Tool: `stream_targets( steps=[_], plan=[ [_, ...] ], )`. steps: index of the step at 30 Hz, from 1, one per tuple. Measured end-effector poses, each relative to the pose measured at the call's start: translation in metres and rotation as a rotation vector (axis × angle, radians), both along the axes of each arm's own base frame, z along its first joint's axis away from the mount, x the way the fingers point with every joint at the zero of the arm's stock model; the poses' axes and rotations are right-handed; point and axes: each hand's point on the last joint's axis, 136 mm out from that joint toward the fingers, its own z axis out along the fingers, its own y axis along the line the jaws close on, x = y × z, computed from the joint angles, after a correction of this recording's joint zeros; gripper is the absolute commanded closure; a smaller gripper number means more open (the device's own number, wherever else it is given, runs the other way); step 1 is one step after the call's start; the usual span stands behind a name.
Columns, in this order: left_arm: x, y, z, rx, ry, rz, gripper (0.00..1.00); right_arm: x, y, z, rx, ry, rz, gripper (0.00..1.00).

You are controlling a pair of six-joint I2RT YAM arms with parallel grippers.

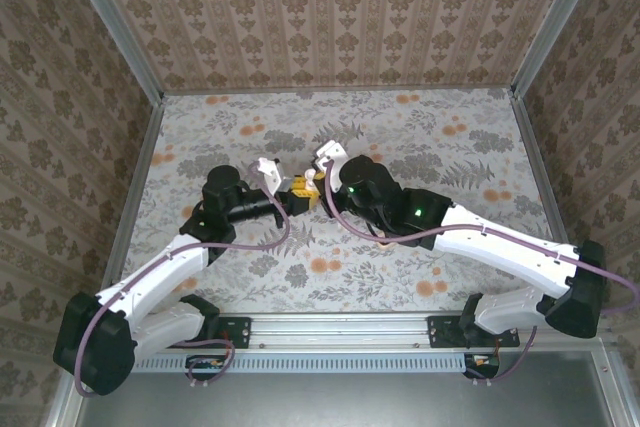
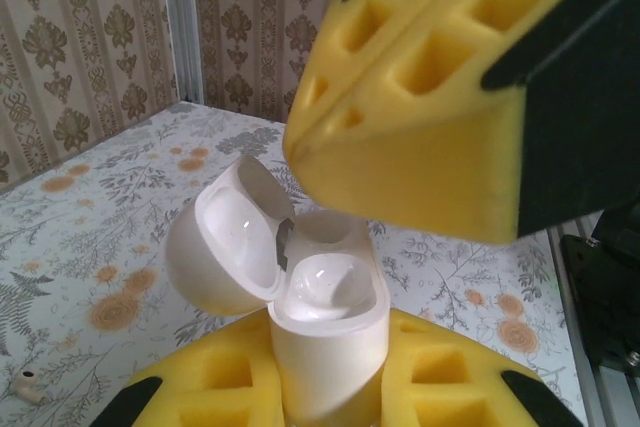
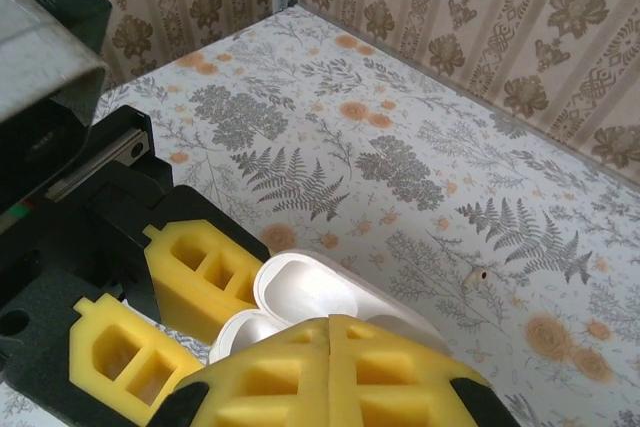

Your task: Insert wireless bluetooth earbuds into charging case

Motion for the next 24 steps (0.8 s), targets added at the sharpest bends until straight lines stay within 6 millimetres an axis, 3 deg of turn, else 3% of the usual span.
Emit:
stream_targets(
  steps=[6, 12, 18, 24],
  plan=[
    [0.007, 0.000, -0.001, 0.000, 0.003, 0.033, 1.00, 0.004, 0.001, -0.009, 0.025, 0.030, -0.027, 0.97],
    [0.014, 0.004, -0.011, 0.023, 0.025, 0.082, 1.00, 0.021, -0.018, -0.017, 0.088, 0.114, -0.124, 0.93],
    [0.023, 0.010, -0.020, 0.050, 0.038, 0.136, 1.00, 0.028, -0.054, -0.040, 0.134, 0.279, -0.287, 0.70],
    [0.027, 0.015, -0.030, 0.086, 0.043, 0.163, 1.00, 0.005, -0.110, -0.075, 0.157, 0.510, -0.493, 0.57]
  ],
)
